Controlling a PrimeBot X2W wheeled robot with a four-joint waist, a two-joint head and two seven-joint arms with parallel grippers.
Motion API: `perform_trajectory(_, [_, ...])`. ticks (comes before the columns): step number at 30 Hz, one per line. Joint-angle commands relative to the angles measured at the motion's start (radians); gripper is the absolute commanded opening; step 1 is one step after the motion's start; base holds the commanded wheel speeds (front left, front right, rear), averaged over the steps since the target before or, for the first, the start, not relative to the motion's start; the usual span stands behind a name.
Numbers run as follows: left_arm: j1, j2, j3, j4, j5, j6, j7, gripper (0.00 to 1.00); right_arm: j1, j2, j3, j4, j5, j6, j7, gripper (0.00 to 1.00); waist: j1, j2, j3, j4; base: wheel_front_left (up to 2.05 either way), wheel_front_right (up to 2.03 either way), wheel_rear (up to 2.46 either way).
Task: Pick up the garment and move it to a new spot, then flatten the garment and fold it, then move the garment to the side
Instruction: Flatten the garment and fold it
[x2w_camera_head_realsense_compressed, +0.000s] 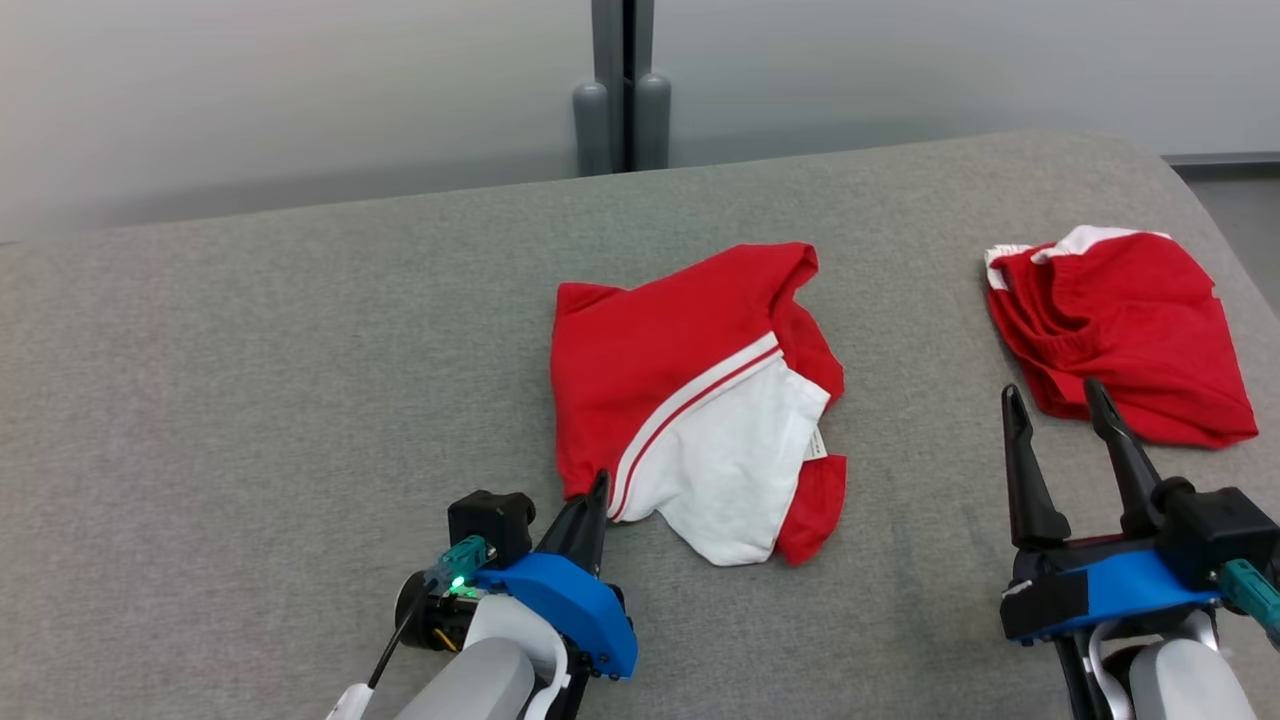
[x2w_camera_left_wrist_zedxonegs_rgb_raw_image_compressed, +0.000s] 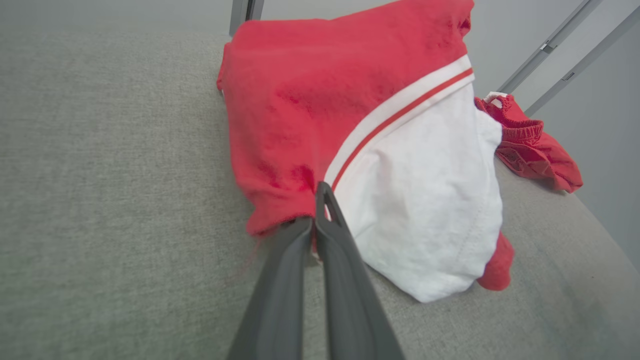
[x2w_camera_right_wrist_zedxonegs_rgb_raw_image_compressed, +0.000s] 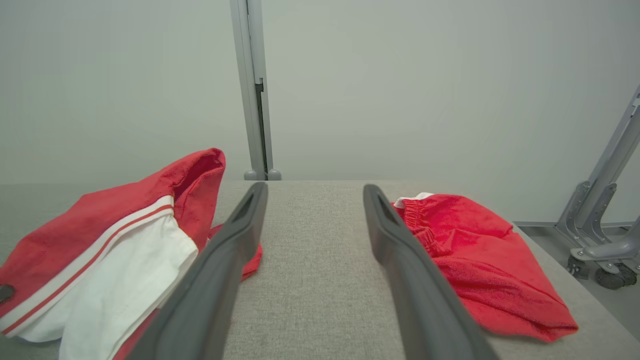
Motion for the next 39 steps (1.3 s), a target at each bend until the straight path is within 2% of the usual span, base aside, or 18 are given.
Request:
perform_trajectory(1, [-0.009, 0.000, -0.004, -0.014, 0.004, 0.004, -0.010, 0.00, 0.023, -0.001, -0.006, 0.003, 0.014, 0.000, -0.010, 1.00, -0.0001, -0.0001, -0.007, 0.012, 0.00, 0.00, 0.00])
perform_trajectory(5, [0.002, 0.017, 0.008, -0.059, 0.029, 0.012, -0.019, 0.00, 0.035, 0.000, -0.019, 0.005, 0.026, 0.000, -0.015, 1.00, -0.0001, -0.0001, -0.025, 0.042, 0.00, 0.00, 0.00])
perform_trajectory(9, [0.023, 0.086, 0.032, -0.148, 0.047, 0.031, -0.019, 0.00, 0.048, -0.001, -0.036, 0.009, 0.030, 0.000, -0.019, 1.00, -0.0001, -0.0001, -0.041, 0.072, 0.00, 0.00, 0.00])
perform_trajectory(12, [0.039, 0.157, 0.051, -0.238, 0.043, 0.055, 0.018, 0.00, 0.060, -0.001, -0.044, 0.011, 0.030, 0.000, -0.019, 1.00, -0.0001, -0.0001, -0.047, 0.087, 0.00, 0.00, 0.00])
perform_trajectory(17, [0.072, 0.302, 0.086, -0.387, 0.026, 0.105, 0.147, 0.00, 0.059, -0.001, -0.057, 0.019, 0.034, 0.000, -0.024, 1.00, -0.0001, -0.0001, -0.044, 0.095, 0.00, 0.00, 0.00])
perform_trajectory(23, [0.087, 0.465, 0.134, -0.468, -0.002, 0.146, 0.306, 0.00, 0.040, -0.001, -0.081, 0.027, 0.021, 0.000, -0.028, 1.00, -0.0001, -0.0001, -0.022, 0.077, 0.00, 0.00, 0.00])
perform_trajectory(30, [0.078, 0.510, 0.170, -0.407, -0.046, 0.161, 0.369, 0.00, 0.019, -0.001, -0.091, 0.037, 0.013, 0.000, -0.032, 1.00, -0.0001, -0.0001, 0.008, 0.051, 0.00, 0.00, 0.00])
perform_trajectory(35, [0.053, 0.481, 0.157, -0.326, -0.044, 0.155, 0.364, 0.00, 0.008, -0.001, -0.089, 0.048, 0.013, 0.000, -0.038, 1.00, -0.0001, -0.0001, 0.024, 0.037, 0.00, 0.00, 0.00])
perform_trajectory(39, [0.029, 0.442, 0.155, -0.260, -0.041, 0.146, 0.318, 0.00, -0.002, -0.001, -0.080, 0.066, 0.014, 0.000, -0.042, 1.00, -0.0001, -0.0001, 0.026, 0.035, 0.00, 0.00, 0.00])
